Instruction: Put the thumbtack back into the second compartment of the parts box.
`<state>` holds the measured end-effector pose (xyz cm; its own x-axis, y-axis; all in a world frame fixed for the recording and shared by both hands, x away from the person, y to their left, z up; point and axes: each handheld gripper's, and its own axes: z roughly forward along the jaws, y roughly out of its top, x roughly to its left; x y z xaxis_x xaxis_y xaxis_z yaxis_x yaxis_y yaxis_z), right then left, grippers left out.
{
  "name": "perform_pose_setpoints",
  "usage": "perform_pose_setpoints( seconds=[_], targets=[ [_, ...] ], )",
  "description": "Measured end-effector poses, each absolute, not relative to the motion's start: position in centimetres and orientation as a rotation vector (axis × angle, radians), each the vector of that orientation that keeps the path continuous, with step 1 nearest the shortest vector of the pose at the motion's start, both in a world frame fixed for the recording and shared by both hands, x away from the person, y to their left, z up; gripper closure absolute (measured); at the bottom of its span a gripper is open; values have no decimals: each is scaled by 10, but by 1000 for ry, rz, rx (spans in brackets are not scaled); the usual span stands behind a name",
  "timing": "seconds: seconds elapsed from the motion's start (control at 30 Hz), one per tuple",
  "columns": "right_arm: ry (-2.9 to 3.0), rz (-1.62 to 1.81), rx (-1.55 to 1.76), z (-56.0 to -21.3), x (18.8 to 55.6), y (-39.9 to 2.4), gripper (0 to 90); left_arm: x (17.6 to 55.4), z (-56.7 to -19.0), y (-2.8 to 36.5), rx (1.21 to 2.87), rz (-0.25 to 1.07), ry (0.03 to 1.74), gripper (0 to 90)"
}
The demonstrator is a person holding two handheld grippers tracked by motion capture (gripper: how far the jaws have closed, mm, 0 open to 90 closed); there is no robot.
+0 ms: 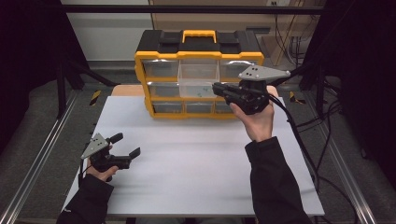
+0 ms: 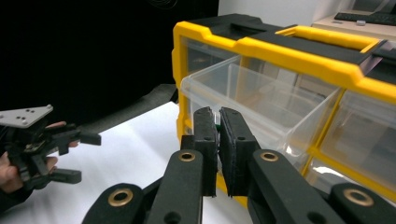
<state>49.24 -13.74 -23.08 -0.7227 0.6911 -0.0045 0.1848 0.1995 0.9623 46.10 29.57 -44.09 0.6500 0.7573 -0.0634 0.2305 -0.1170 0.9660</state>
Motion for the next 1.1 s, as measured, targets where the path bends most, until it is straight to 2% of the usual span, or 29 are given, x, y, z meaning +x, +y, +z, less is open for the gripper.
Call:
perform_pose_setpoints(
  seconds=[0.37, 1.1],
  targets=[
    [2017, 1475, 885, -219, 525, -133, 857, 461, -441, 296, 1669, 546, 818, 18],
    [2016, 1350, 950, -235, 569, -111, 855, 461, -441, 296, 1673, 545, 817, 18]
  ],
)
